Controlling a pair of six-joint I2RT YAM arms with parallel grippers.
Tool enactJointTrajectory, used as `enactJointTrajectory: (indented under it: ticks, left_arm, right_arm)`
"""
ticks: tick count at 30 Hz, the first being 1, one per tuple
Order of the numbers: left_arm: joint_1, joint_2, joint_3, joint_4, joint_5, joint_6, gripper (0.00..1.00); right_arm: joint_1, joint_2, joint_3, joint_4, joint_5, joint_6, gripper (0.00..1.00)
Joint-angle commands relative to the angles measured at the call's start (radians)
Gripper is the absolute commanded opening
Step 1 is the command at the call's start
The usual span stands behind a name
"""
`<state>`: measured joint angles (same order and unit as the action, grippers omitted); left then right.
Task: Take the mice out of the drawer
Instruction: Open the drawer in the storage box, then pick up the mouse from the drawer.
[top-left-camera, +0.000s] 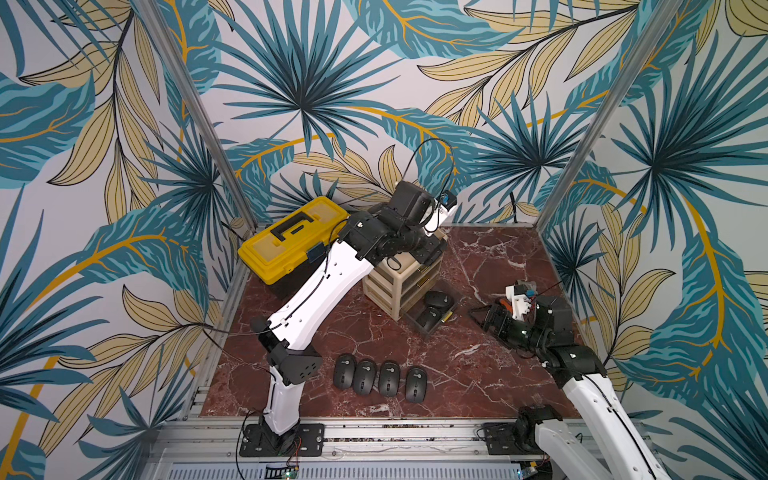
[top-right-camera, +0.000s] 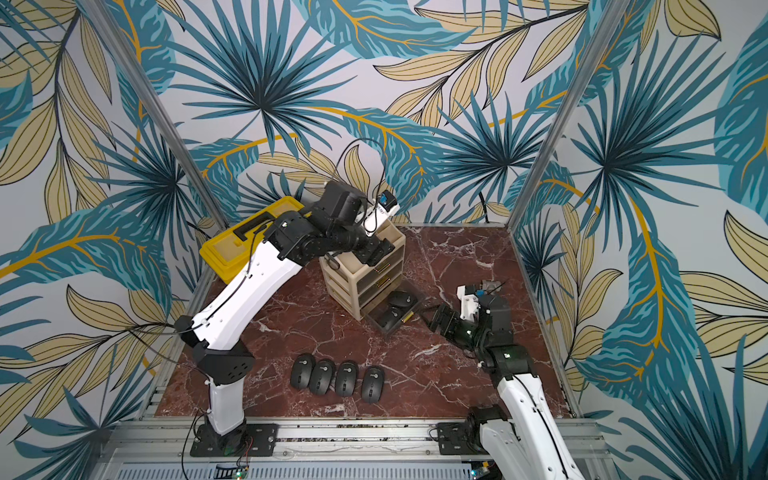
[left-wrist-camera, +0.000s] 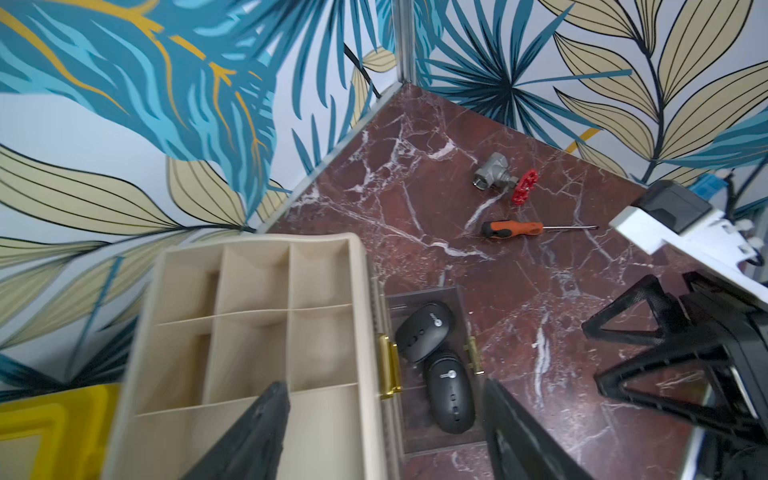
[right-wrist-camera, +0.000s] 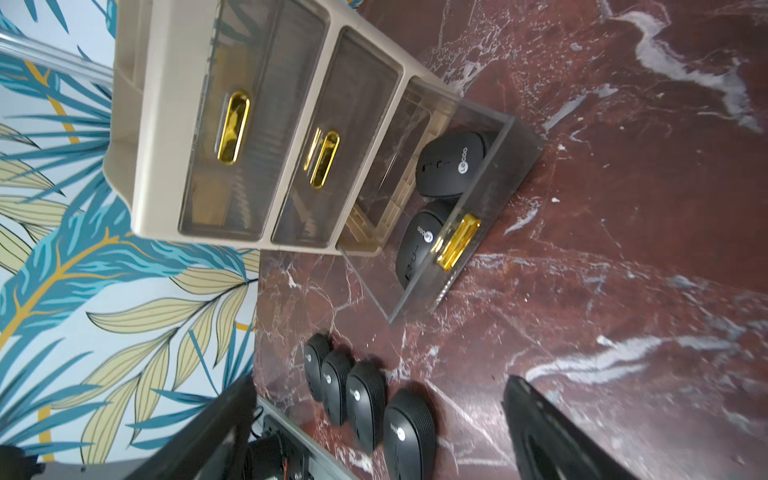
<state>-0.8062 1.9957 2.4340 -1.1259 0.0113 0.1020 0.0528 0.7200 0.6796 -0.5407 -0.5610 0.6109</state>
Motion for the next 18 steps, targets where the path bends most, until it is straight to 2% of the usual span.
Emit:
enactJointTrajectory:
  ticks: [1,7,12,16,18]
  left_arm:
    - [-0.030,0.077,0.030,-0.049,0.025,-0.098,0.67]
    - [-0.081,0.166,-0.004,-0.064,-0.005,-0.186,0.58]
    - [-0.096,0.222,-0.031,-0.086,-0.039,-0.231,0.52]
    - [-0.105,0.264,-0.056,-0.106,-0.062,-0.249,0.51]
    - [-0.111,0.283,-0.069,-0.113,-0.110,-0.257,0.51]
  right_arm:
    - [-0.001,-0.052,0.109,-0.272,0.008,-0.132,0.99]
    - [-0.001,-0.046,0.317,-0.530,-0.020,-0.246,0.99]
    - [-0.001,-0.050,0.336,-0.550,-0.014,-0.263,0.99]
    - [-0.001,-0.056,0.321,-0.534,-0.024,-0.255,1.00]
    - [-0.001,-0.059,0.318,-0.529,-0.024,-0.257,1.00]
